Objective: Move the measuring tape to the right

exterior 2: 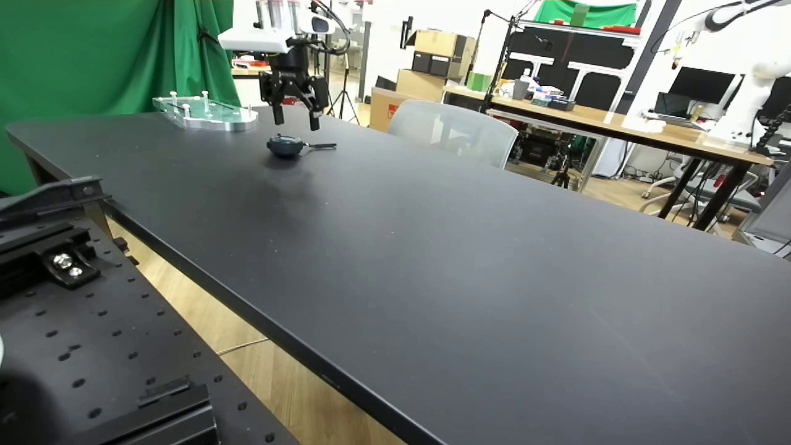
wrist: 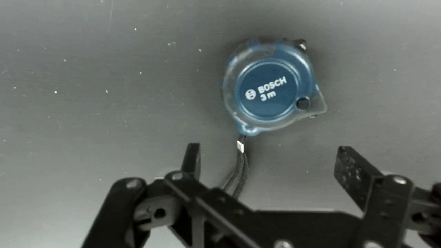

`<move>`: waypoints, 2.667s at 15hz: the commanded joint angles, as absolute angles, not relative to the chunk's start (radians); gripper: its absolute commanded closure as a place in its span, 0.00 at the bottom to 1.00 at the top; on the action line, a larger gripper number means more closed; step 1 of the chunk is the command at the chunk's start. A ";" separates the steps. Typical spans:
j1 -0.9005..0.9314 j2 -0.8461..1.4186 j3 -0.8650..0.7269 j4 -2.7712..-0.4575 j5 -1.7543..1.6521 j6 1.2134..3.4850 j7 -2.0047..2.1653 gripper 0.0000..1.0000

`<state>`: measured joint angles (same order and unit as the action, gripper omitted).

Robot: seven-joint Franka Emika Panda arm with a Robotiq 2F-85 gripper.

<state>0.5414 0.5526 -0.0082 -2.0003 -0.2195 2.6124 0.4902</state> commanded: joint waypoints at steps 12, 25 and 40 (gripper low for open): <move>0.387 0.562 0.140 -2.019 -0.078 2.552 0.241 0.00; 0.381 0.569 0.151 -2.026 -0.106 2.560 0.142 0.51; 0.232 0.402 0.074 -2.163 -0.009 2.610 0.207 0.51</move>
<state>0.2679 0.4364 0.0820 -2.1123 -0.0326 2.5982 0.1826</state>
